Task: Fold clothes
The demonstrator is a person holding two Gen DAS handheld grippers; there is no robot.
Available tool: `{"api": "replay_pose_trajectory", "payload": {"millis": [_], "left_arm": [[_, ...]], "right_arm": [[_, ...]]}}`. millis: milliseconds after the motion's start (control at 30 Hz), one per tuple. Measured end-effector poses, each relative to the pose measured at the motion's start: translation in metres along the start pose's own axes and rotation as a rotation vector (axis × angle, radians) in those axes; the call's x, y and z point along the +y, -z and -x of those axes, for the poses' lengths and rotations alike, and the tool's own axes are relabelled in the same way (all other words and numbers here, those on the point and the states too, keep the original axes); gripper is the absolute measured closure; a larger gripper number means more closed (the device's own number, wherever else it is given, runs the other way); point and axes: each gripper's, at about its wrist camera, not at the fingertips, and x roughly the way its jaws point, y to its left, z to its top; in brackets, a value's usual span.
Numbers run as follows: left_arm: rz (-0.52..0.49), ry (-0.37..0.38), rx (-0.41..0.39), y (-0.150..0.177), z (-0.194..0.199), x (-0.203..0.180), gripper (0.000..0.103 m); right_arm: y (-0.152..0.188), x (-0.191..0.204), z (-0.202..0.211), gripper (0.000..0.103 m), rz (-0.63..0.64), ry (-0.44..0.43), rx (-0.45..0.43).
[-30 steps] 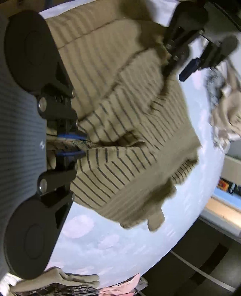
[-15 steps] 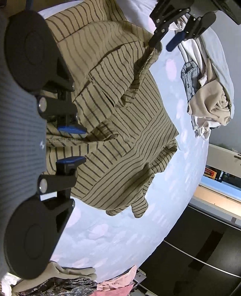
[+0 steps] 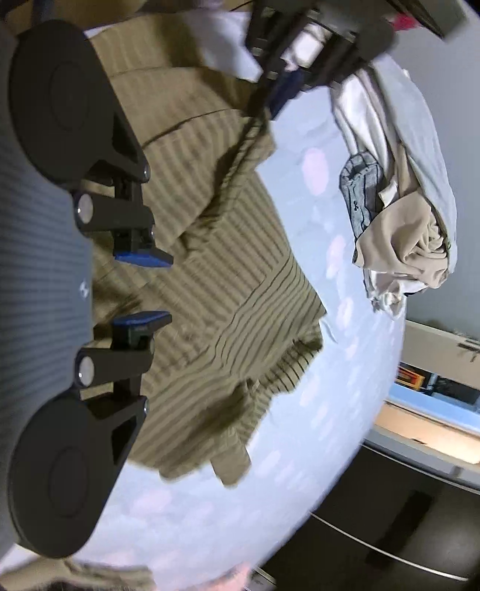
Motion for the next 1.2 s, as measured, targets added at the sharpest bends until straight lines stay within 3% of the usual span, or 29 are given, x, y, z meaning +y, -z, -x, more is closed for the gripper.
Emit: {"api": "replay_pose_trajectory", "payload": {"millis": [200,367,400,433,467,633,833,933,1000,1067,1200], "left_arm": [[-0.004,0.007,-0.019,0.003,0.001,0.002,0.095],[-0.009,0.015,-0.033,0.004,0.003,0.004,0.095],[-0.011,0.012,-0.034,0.005,0.003,0.004,0.095],[-0.012,0.010,-0.034,0.005,0.002,0.004,0.095],[-0.011,0.007,-0.034,0.005,0.002,0.004,0.095],[-0.008,-0.011,-0.024,0.006,0.002,0.007,0.095],[-0.045,-0.015,0.035,0.008,-0.009,0.003,0.095],[-0.017,0.003,0.009,0.005,0.000,0.007,0.095],[0.040,0.025,-0.025,0.002,0.009,0.015,0.092],[0.092,0.046,-0.046,-0.003,0.014,0.024,0.085],[0.164,0.068,-0.037,-0.017,0.014,0.042,0.076]], "right_arm": [[-0.006,-0.007,-0.043,0.075,-0.077,-0.089,0.094],[-0.006,-0.014,-0.061,0.076,-0.173,-0.160,0.104],[-0.006,-0.016,-0.062,0.079,-0.194,-0.173,0.097],[-0.006,-0.016,-0.060,0.094,-0.211,-0.182,0.081],[-0.007,-0.017,-0.058,0.101,-0.224,-0.191,0.062],[-0.014,-0.013,-0.033,0.102,-0.171,-0.146,-0.001],[0.003,-0.003,-0.033,0.102,-0.052,-0.080,0.060],[0.007,0.003,-0.033,0.099,-0.017,-0.054,0.075],[0.003,-0.002,-0.023,0.095,-0.036,-0.041,0.041],[0.000,-0.013,-0.012,0.082,-0.093,-0.029,0.009],[-0.003,-0.049,0.001,0.078,-0.228,-0.007,0.000]]}}
